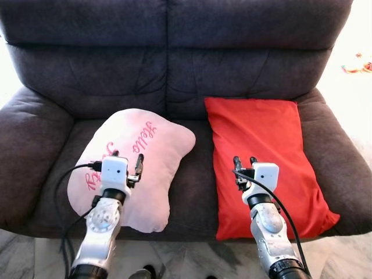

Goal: Move the pillow to the sofa from floor

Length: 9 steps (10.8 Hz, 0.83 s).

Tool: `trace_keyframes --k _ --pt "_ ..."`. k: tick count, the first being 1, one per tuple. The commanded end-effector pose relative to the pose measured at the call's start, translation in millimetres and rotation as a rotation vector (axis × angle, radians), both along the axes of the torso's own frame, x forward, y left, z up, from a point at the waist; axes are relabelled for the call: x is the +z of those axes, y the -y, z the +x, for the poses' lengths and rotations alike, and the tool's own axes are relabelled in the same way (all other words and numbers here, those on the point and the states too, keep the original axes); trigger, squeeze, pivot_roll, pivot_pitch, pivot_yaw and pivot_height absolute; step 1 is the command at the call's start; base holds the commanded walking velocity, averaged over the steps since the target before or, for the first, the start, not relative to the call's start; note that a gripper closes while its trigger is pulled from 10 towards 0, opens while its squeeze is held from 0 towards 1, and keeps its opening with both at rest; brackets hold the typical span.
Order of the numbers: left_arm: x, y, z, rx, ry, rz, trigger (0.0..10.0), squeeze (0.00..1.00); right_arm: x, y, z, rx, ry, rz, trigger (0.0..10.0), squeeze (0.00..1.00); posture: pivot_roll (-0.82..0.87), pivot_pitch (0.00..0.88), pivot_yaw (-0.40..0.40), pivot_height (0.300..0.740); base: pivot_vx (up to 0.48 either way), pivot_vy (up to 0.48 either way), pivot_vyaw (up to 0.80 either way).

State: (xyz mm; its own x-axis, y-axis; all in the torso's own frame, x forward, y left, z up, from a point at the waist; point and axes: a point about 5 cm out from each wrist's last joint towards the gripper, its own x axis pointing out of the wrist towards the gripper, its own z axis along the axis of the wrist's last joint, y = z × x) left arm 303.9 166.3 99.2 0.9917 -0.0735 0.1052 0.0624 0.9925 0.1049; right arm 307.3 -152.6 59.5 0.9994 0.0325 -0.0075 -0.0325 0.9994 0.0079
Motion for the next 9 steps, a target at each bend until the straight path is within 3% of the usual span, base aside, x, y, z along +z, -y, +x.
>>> trace_keyframes --k 1,2,3,5,9 --pt "-13.3 -3.5 -1.9 0.014 -0.062 -0.035 10.0 0.0 -11.5 1.4 -5.8 -0.005 -0.047 -0.003 10.0 0.0 0.17 0.154 -0.03 0.74 0.0 0.0 0.0" --pt "-34.6 -13.0 -1.3 0.076 -0.171 -0.098 10.0 0.0 -27.0 1.3 -11.8 -0.001 -0.13 -0.005 10.0 0.0 0.16 0.136 -0.025 0.74 0.0 0.0 0.0" --pt "-37.8 -18.8 -2.8 0.103 -0.175 -0.111 10.0 0.0 -31.5 7.4 -14.6 -0.04 -0.152 0.034 10.0 0.0 0.16 0.137 -0.024 0.74 0.0 0.0 0.0" --pt "-25.2 -16.1 -3.2 0.072 -0.079 -0.104 10.0 0.0 -19.8 11.1 -9.4 -0.061 -0.083 0.051 10.0 0.0 0.16 0.121 -0.021 0.74 0.0 0.0 0.0" --pt "-25.0 -9.9 -4.2 0.029 -0.046 -0.036 10.0 0.0 -6.0 3.5 -2.3 -0.033 -0.001 0.047 10.0 0.0 0.16 0.096 -0.015 0.74 0.0 0.0 0.0"
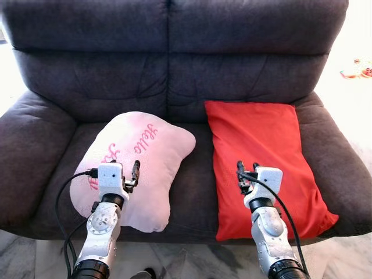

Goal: Move the pillow to the sofa from floor

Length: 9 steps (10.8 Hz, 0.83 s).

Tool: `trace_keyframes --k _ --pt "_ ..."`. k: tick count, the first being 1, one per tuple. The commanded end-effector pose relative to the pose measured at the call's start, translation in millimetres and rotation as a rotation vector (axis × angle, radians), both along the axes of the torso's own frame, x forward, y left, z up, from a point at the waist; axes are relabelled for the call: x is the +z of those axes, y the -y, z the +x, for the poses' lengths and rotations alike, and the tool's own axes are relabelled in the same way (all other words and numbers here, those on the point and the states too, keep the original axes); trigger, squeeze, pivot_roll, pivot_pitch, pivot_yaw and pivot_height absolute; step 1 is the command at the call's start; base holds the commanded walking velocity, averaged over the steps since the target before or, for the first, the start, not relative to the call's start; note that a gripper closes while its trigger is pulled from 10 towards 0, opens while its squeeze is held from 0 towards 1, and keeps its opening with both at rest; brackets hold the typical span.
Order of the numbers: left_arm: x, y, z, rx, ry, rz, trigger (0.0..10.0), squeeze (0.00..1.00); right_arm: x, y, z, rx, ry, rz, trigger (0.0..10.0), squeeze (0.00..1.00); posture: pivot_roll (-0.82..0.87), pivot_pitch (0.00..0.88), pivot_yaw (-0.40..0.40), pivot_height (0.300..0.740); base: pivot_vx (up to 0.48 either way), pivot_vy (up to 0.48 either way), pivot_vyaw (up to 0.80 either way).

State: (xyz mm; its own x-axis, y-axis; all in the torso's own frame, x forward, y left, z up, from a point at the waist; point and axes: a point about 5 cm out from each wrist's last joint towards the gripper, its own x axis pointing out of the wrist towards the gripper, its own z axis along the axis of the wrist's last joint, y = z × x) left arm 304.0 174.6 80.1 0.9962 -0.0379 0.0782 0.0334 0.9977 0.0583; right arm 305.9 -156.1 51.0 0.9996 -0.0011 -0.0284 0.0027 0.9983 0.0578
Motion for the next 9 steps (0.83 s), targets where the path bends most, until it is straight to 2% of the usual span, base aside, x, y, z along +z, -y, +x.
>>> trace_keyframes --k 1,9 --pt "-5.7 -0.7 -4.3 -0.008 -0.013 0.015 10.0 0.0 2.9 0.1 -0.9 -0.001 0.024 -0.002 10.0 0.0 0.16 0.096 -0.015 0.74 0.0 0.0 0.0" --pt "-0.4 -1.6 -2.0 0.005 0.012 0.007 10.0 0.0 4.0 -3.5 -0.1 0.022 0.029 -0.023 10.0 0.0 0.16 0.138 -0.024 0.74 0.0 0.0 0.0"
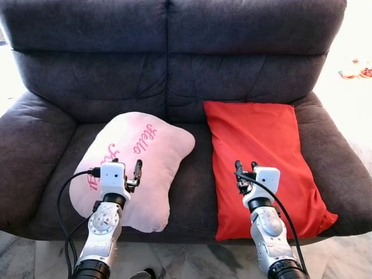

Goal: Move the pillow to the sofa from floor

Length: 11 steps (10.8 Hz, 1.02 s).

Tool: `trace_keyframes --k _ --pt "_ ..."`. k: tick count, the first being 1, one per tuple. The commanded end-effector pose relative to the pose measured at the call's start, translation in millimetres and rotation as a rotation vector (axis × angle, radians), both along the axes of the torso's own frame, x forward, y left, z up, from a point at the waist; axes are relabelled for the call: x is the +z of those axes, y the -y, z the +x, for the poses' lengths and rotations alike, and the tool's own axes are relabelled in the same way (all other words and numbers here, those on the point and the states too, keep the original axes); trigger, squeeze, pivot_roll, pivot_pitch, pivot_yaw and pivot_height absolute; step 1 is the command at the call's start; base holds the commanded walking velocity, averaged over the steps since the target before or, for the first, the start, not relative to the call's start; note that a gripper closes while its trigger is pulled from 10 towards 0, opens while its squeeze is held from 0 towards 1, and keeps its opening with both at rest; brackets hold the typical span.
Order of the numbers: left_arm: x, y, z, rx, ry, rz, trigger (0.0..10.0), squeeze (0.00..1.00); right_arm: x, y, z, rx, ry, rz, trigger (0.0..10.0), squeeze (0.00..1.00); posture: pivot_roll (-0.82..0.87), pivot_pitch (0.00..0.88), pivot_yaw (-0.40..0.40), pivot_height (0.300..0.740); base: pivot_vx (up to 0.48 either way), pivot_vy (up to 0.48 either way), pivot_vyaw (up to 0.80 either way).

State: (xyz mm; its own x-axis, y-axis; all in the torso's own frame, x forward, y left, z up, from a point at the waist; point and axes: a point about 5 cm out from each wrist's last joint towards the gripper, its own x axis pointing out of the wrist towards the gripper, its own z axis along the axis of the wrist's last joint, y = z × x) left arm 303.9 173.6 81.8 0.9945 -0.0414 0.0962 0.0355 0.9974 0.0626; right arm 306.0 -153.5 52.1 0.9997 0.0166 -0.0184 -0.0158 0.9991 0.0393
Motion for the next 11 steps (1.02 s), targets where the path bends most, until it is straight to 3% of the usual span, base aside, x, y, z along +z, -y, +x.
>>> trace_keyframes --k 1,6,8,11 --pt "-2.1 -4.2 -1.8 0.015 -0.006 0.001 10.0 0.0 3.0 -0.6 0.0 0.003 0.019 -0.008 10.0 0.0 0.16 0.144 -0.024 0.74 0.0 0.0 0.0" --pt "-2.0 -4.8 -2.0 0.021 -0.006 0.0 10.0 0.0 2.1 -1.3 -0.2 0.003 0.01 -0.004 10.0 0.0 0.17 0.154 -0.027 0.74 0.0 0.0 0.0" --pt "-2.0 -4.8 -1.8 0.022 -0.007 0.001 10.0 0.0 1.4 -1.2 -0.1 -0.002 0.002 0.003 10.0 0.0 0.17 0.157 -0.028 0.71 0.0 0.0 0.0" --pt "-2.2 -5.3 -2.0 0.024 -0.01 0.005 10.0 0.0 0.9 0.1 -1.0 -0.004 0.005 -0.01 10.0 0.0 0.17 0.16 -0.028 0.705 0.0 0.0 0.0"
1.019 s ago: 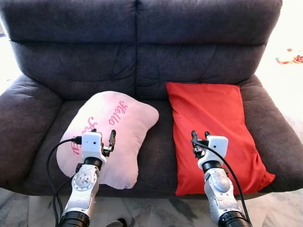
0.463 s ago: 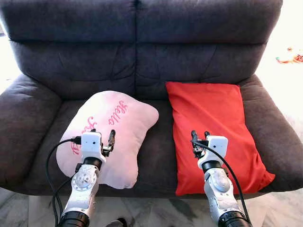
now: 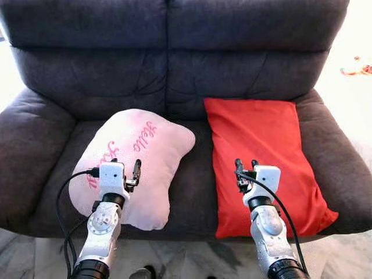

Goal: Move the pillow to the sofa from floor

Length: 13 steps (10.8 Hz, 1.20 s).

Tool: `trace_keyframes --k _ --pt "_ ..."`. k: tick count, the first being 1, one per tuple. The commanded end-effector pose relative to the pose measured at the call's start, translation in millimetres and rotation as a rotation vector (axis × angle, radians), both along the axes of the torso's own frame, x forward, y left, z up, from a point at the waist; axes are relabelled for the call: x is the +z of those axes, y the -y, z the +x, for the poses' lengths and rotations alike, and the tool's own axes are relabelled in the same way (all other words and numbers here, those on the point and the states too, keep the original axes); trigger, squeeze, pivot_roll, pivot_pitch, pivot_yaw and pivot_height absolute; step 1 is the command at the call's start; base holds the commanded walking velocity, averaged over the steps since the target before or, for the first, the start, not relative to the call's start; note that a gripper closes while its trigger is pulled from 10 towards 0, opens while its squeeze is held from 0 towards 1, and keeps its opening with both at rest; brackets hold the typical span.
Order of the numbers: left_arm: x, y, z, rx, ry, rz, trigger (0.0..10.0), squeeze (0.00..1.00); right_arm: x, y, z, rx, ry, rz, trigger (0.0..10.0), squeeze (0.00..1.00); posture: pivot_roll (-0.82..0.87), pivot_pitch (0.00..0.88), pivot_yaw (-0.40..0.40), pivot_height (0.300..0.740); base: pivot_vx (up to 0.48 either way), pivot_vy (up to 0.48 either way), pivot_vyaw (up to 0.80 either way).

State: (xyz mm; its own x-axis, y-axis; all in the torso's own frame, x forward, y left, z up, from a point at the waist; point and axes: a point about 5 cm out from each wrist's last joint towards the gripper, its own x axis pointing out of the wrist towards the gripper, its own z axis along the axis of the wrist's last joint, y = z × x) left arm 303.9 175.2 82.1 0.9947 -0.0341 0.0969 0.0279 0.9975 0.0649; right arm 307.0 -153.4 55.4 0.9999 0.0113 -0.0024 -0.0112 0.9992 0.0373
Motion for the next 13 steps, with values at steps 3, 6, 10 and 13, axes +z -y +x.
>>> trace_keyframes --k 3,6,10,13 --pt "-1.9 -4.3 -1.8 0.017 -0.009 0.003 10.0 0.0 -2.5 -1.5 -0.9 0.002 -0.023 0.004 10.0 0.0 0.17 0.16 -0.027 0.67 0.0 0.0 0.0" --pt "-1.9 -3.8 -1.7 0.018 -0.01 0.004 10.0 0.0 -3.8 -0.6 -2.8 0.001 -0.02 -0.011 10.0 0.0 0.17 0.16 -0.029 0.65 0.0 0.0 0.0" --pt "-0.2 -4.2 -0.9 0.018 -0.004 0.006 10.0 0.0 -2.8 -0.8 -2.4 0.005 -0.015 -0.009 10.0 0.0 0.17 0.157 -0.029 0.65 0.0 0.0 0.0" --pt "3.6 -3.9 0.6 0.013 0.009 0.01 10.0 0.0 -2.7 -1.6 -2.3 0.008 -0.014 -0.005 10.0 0.0 0.17 0.15 -0.028 0.65 0.0 0.0 0.0"
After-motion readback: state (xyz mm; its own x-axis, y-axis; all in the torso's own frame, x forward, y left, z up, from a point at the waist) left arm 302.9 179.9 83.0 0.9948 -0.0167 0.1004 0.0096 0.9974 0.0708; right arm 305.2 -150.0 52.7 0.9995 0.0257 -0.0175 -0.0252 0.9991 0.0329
